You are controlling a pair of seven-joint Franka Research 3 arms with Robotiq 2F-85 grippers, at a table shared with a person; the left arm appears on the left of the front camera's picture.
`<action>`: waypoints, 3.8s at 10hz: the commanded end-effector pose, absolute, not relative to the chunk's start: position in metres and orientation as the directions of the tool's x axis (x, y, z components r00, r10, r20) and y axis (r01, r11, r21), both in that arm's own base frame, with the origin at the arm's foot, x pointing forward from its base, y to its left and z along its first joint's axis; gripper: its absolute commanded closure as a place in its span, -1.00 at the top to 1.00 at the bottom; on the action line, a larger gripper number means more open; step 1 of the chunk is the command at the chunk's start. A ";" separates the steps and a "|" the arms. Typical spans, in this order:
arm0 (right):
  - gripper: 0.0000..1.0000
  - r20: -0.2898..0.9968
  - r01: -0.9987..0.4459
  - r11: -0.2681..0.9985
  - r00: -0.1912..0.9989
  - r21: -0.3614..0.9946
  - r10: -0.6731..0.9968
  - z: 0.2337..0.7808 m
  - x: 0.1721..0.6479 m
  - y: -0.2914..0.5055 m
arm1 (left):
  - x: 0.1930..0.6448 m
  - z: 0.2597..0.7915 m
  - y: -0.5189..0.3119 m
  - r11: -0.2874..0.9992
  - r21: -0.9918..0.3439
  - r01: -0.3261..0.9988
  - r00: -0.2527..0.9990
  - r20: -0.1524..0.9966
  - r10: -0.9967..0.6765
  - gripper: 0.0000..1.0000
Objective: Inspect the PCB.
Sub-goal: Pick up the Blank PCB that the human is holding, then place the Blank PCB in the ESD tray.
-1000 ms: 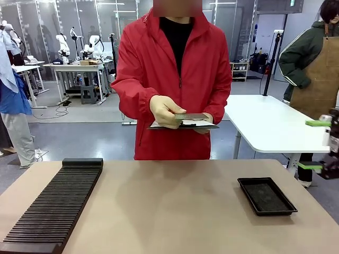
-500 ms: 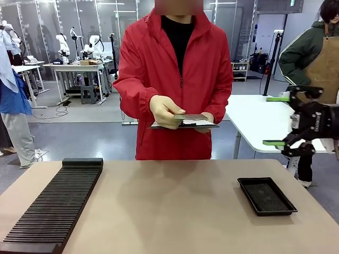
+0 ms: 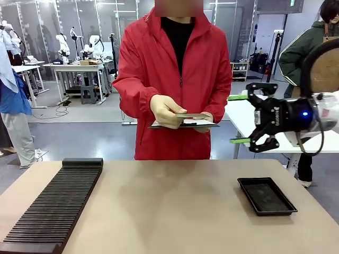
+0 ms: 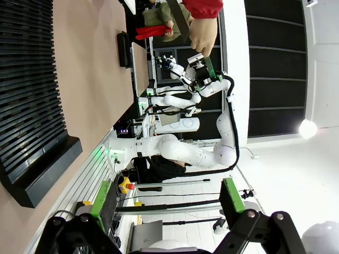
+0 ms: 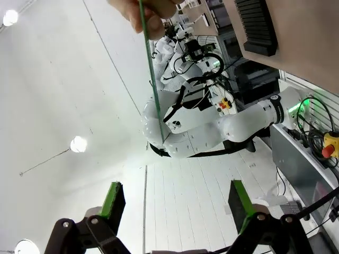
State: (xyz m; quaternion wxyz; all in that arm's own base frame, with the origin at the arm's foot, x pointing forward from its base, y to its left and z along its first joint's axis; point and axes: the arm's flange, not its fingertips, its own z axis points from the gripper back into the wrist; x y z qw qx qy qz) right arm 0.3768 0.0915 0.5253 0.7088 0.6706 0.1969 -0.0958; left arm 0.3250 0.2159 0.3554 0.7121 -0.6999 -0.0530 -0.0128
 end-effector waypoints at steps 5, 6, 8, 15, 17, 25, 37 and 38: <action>1.00 -0.446 0.444 0.036 0.890 0.895 0.100 0.524 0.401 0.135 | 0.325 0.356 0.217 0.020 -0.995 0.094 0.994 0.095 0.058 1.00; 1.00 -0.446 0.445 0.034 0.890 0.895 0.097 0.522 0.404 0.141 | 0.325 0.356 0.217 0.020 -0.995 0.094 0.994 0.095 0.058 1.00; 1.00 -0.448 0.448 0.023 0.890 0.894 0.082 0.519 0.412 0.149 | 0.325 0.356 0.217 0.020 -0.995 0.094 0.994 0.095 0.058 1.00; -0.10 -0.445 0.447 -0.001 0.890 0.894 0.102 0.515 0.415 0.155 | 0.325 0.356 0.217 0.020 -0.995 0.094 0.994 0.095 0.058 1.00; -0.48 -0.444 0.448 -0.008 0.888 0.894 0.115 0.515 0.413 0.155 | 0.325 0.356 0.217 0.020 -0.995 0.094 0.994 0.095 0.058 1.00; -1.00 -0.451 0.455 -0.004 0.884 0.891 0.127 0.513 0.409 0.158 | 0.325 0.356 0.217 0.020 -0.995 0.094 0.994 0.095 0.058 1.00; -1.00 -0.444 0.445 0.015 0.889 0.895 0.117 0.513 0.411 0.152 | 0.325 0.356 0.217 0.020 -0.995 0.094 0.994 0.095 0.058 1.00; -1.00 -0.444 0.445 0.015 0.889 0.895 0.117 0.513 0.411 0.152 | 0.325 0.356 0.217 0.020 -0.995 0.094 0.994 0.095 0.058 1.00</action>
